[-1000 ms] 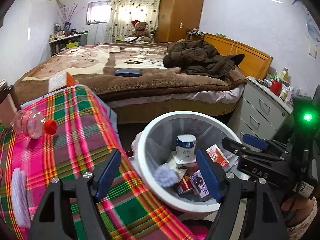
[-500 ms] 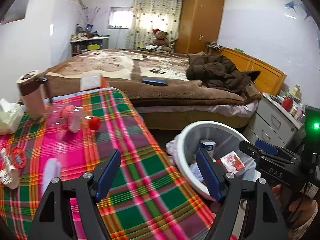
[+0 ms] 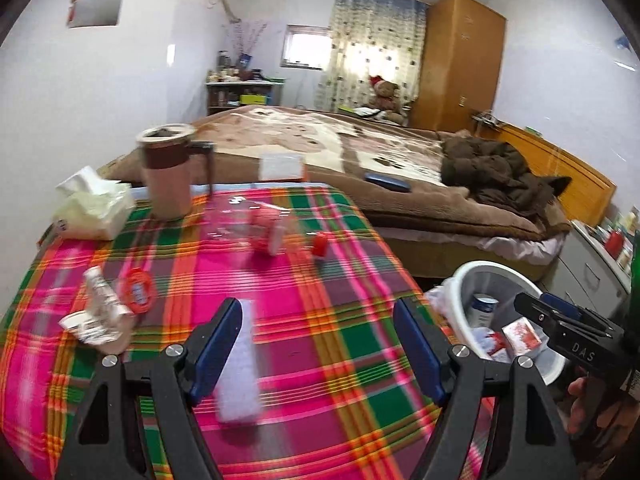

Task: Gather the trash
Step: 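Move the left tool toward the patterned paper cup while the right tool approaches the other foam net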

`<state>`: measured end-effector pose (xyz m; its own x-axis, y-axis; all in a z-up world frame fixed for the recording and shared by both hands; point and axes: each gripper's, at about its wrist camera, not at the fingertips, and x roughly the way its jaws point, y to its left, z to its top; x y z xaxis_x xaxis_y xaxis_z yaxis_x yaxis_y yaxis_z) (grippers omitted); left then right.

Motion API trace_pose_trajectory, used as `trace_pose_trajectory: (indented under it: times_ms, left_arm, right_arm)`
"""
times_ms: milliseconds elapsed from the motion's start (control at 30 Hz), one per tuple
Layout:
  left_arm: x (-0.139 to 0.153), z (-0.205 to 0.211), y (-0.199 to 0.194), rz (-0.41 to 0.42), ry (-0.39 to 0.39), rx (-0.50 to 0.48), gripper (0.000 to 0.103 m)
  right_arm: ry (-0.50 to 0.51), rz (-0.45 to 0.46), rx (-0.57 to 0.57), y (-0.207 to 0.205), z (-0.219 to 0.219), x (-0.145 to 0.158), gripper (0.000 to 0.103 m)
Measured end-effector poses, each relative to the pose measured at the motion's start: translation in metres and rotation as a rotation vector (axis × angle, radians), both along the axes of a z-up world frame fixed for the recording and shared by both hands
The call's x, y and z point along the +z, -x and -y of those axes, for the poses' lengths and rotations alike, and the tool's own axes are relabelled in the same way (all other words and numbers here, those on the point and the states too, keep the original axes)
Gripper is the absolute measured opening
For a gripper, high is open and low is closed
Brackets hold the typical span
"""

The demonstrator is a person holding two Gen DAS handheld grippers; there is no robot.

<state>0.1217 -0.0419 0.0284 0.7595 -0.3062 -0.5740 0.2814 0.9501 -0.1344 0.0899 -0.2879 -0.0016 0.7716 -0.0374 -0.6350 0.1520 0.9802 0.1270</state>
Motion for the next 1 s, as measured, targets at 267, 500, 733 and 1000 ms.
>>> trace_pose_trajectory:
  times_ms: [267,500,733,1000]
  left_arm:
    - [-0.006,-0.059,0.001,-0.01,-0.004,0.134,0.081]
    - [-0.015,-0.105,0.0,-0.033,-0.002,0.236,0.081]
    - [-0.026,-0.139,-0.004,-0.064,-0.013,0.309,0.083]
    - [-0.036,-0.166,-0.015,-0.104,0.026,0.351,0.083]
  right_arm:
    - [-0.013,-0.003,0.121,-0.014,-0.05,-0.003,0.066]
    - [-0.013,-0.03,0.211,-0.02,-0.085,-0.01,0.066]
    - [-0.027,-0.063,0.312,-0.03,-0.126,-0.02,0.066]
    - [-0.064,-0.112,0.423,-0.048,-0.17,-0.031,0.066]
